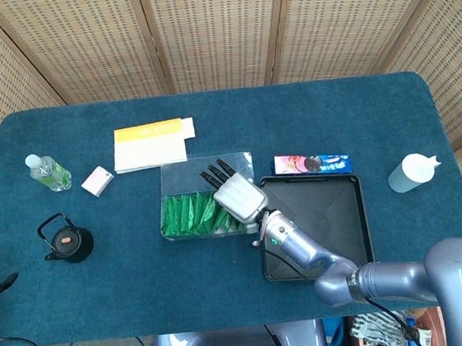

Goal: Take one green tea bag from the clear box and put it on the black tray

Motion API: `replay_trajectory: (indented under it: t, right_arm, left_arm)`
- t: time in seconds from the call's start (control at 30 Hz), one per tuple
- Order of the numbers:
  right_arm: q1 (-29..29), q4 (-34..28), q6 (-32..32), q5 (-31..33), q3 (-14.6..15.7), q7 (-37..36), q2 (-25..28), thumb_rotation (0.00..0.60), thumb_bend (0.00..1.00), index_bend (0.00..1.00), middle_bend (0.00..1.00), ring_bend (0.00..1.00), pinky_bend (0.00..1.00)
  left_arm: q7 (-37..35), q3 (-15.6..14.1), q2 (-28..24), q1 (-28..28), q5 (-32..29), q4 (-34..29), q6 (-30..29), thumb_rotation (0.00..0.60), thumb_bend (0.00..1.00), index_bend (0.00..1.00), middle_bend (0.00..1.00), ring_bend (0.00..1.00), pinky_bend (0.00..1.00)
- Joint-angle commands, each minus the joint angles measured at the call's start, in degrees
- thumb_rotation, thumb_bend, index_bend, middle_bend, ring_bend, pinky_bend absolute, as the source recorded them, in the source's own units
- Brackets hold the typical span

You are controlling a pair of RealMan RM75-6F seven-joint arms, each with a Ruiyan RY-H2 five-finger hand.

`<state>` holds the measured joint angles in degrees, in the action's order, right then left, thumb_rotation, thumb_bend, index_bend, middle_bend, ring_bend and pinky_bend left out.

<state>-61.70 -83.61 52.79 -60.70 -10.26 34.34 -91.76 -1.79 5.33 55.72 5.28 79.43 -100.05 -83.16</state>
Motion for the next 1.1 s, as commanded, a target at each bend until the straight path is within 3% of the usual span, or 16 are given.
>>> replay_trajectory:
  t: [0.03, 0.37, 0.7, 0.83, 1.1]
  right_arm:
    - [0.8, -4.6, 2.0, -0.9, -1.0, 1.0, 3.4, 0.6, 0.55, 0.65, 0.13, 0.0, 0.0]
    - [2.3, -13.4, 5.5, -2.0, -2.0, 3.8, 9.8, 0.6, 0.55, 0.65, 0.13, 0.0, 0.0]
    - [7.5, -23.8, 10.5, -6.1, -1.0, 3.9, 20.9, 0.6, 0.55, 0.65, 0.14, 0.0, 0.0]
    - [12.6, -27.9, 13.3, -10.8, 1.9, 0.8, 27.9, 0.6, 0.55, 0.65, 0.14, 0.0, 0.0]
    - [20.9, -26.9, 16.4, -20.8, 8.9, -6.5, 33.3, 0.6, 0.55, 0.65, 0.14, 0.0, 0.0]
  left_arm:
    - [-0.2, 0.0, 0.0, 0.0, 0.0, 0.1, 0.1, 0.6, 0.0, 0.0, 0.0, 0.0, 0.0]
    - [-0.7, -0.2, -0.3, -0.2, 0.8, 0.0, -0.4, 0.6, 0.0, 0.0, 0.0, 0.0, 0.0]
    - [-0.4, -0.7, -0.2, -0.3, 1.8, -0.4, -0.8, 0.6, 0.0, 0.0, 0.0, 0.0, 0.0]
    - [0.2, -0.9, -0.1, -0.4, 2.4, -0.8, -1.2, 0.6, 0.0, 0.0, 0.0, 0.0, 0.0]
    - [1.0, -1.2, 0.1, -0.5, 3.0, -1.1, -1.4, 0.6, 0.0, 0.0, 0.0, 0.0, 0.0]
